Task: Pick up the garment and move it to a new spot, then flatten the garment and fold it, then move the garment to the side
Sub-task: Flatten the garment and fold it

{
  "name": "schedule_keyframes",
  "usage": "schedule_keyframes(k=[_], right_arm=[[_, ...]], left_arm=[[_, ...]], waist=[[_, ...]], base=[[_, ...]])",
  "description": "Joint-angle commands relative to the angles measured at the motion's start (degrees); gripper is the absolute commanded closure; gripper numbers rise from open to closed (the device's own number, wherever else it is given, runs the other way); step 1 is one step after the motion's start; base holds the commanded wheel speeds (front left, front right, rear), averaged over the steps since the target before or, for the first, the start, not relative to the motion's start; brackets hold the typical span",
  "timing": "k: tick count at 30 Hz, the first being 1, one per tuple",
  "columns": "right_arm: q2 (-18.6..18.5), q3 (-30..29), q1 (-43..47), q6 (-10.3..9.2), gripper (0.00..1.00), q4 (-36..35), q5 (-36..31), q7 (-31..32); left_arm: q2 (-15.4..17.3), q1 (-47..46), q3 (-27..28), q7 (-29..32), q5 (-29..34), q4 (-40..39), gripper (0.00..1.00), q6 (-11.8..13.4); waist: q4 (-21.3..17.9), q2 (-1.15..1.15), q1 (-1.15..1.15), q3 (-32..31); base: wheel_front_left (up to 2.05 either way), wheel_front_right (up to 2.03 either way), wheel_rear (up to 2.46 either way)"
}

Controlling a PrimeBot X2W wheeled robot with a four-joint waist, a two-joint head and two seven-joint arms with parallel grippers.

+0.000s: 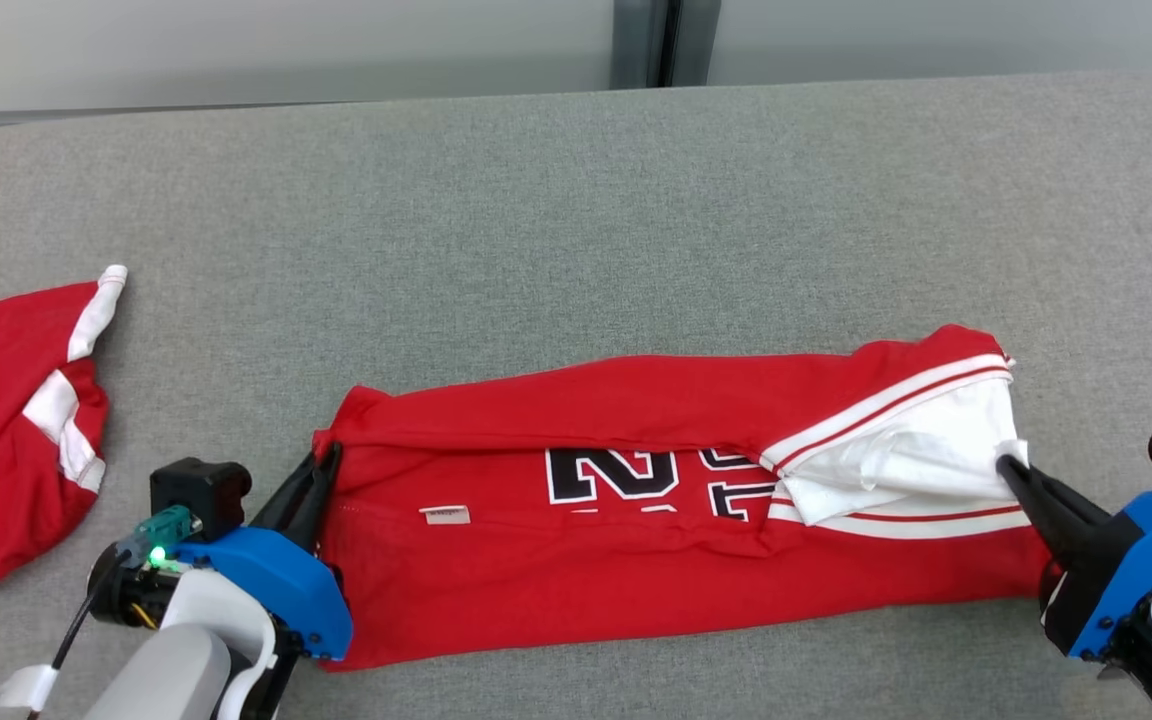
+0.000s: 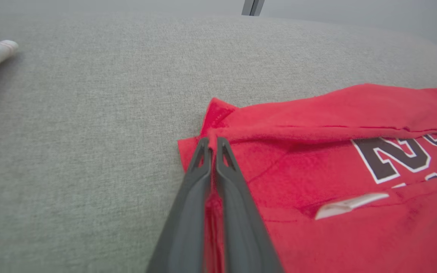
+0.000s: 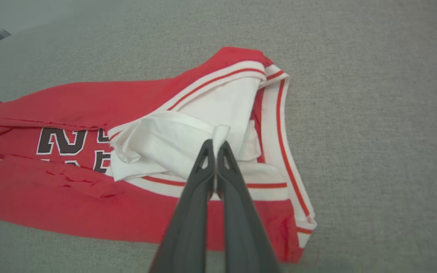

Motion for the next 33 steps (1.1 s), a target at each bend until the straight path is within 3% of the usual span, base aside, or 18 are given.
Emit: schedule_keyframes(k=[1,2,3,4,10,16,25,33], right_arm=[[0.6,-0.5,1.2,0.01,0.49,-0.2,-0.1,0.3],[1.1,-0.9,1.5,0.01,0.00,-0.1,-0.3,0.5],[1.3,-1.1,1.6,0.01,0.00,-0.3,-0.6,0.5],[1.5,-1.3,1.8,0.01,0.00,-0.4,-0.8,0.4],[2.5,-2.8,2.7,0.01,0.00,-0.8,-2.4,-0.8],[4.4,-6.1,2.8,0.01,0.00,-1.0,-4.8,-3.3],[6.7,-8.8,2.8,0.01,0.00,0.4,-7.8,-4.6],[8.2,-10.2,0.6,0.01,0.00,4.9,-9.6,-4.1]], left_arm=[[-0.4,1.0,0.2,-0.3,-0.5,-0.1,1.00,0.6],[-0.5,1.5,0.2,-0.2,-0.6,-0.2,0.84,0.9],[-0.7,1.9,0.1,-0.2,-0.8,-0.3,0.49,1.1],[-0.8,2.2,0.0,-0.2,-0.9,-0.6,0.00,1.4],[-2.1,4.7,1.3,-1.5,-2.2,-2.6,0.00,3.6],[-4.2,7.5,4.5,-9.0,-3.6,-5.4,0.00,5.5],[-6.1,9.9,10.3,-13.5,4.0,-9.8,0.00,8.2],[-7.8,13.3,14.4,-13.5,11.6,-8.9,0.00,6.3]], waist=[[0.1,0.01,0.00,-0.3],[0.1,0.01,0.00,-0.5],[0.2,0.01,0.00,-0.6],[0.3,0.01,0.00,-0.8],[0.9,0.01,0.00,-2.1],[1.5,0.01,0.00,-4.4],[2.1,0.01,0.00,-7.7],[1.9,0.01,0.00,-8.5]], base=[[0.00,0.00,0.00],[0.00,0.00,0.00],[0.00,0.00,0.00],[0.00,0.00,0.00],[0.00,0.00,0.00],[0.00,0.00,0.00],[0.00,0.00,0.00],[0.00,0.00,0.00]])
